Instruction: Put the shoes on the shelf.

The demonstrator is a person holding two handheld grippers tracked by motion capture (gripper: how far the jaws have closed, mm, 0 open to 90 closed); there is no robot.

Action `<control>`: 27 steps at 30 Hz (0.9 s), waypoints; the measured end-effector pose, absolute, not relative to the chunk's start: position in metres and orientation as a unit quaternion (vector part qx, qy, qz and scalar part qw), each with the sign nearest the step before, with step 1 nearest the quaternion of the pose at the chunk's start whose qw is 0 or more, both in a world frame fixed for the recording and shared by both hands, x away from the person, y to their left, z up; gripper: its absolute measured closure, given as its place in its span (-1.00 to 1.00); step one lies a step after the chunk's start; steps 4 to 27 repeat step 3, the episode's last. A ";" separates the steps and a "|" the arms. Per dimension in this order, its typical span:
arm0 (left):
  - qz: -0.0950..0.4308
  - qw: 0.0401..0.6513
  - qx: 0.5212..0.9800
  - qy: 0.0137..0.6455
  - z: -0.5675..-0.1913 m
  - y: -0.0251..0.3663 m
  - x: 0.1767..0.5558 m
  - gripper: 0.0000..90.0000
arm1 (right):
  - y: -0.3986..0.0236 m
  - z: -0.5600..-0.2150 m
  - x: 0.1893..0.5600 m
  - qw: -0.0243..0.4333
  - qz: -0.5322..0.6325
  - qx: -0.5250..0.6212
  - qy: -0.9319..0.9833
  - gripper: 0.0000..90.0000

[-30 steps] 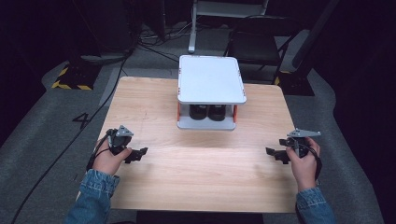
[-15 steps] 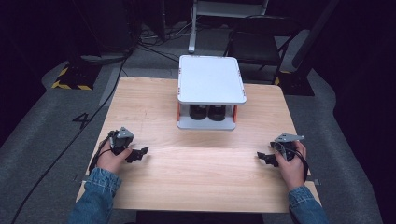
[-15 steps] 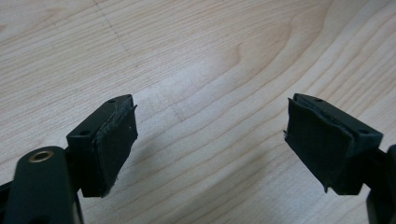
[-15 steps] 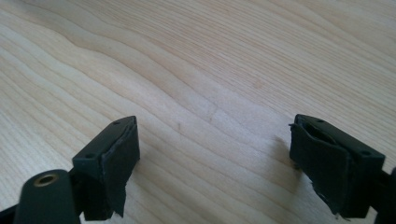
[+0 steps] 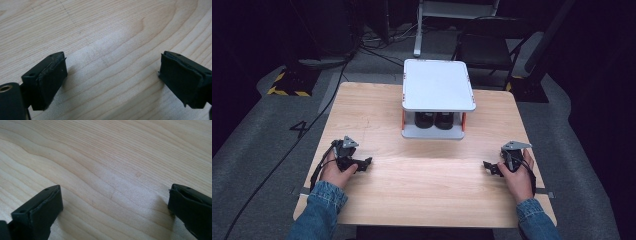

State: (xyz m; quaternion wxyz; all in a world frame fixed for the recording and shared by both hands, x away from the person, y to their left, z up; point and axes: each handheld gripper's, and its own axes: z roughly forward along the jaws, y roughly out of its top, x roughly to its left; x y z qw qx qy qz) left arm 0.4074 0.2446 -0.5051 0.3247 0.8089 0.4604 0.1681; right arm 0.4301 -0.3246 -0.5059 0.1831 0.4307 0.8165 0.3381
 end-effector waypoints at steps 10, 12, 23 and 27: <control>0.168 0.324 0.809 0.461 -0.505 0.245 0.407 -0.83 | -0.324 -0.506 0.431 0.183 0.339 0.431 0.816 -1.00; 0.168 0.324 0.809 0.461 -0.505 0.245 0.407 -0.83 | -0.324 -0.506 0.431 0.183 0.339 0.431 0.816 -1.00; 0.168 0.324 0.809 0.461 -0.505 0.245 0.407 -0.83 | -0.324 -0.506 0.431 0.183 0.339 0.431 0.816 -1.00; 0.168 0.324 0.809 0.461 -0.505 0.245 0.407 -0.83 | -0.324 -0.506 0.431 0.183 0.339 0.431 0.816 -1.00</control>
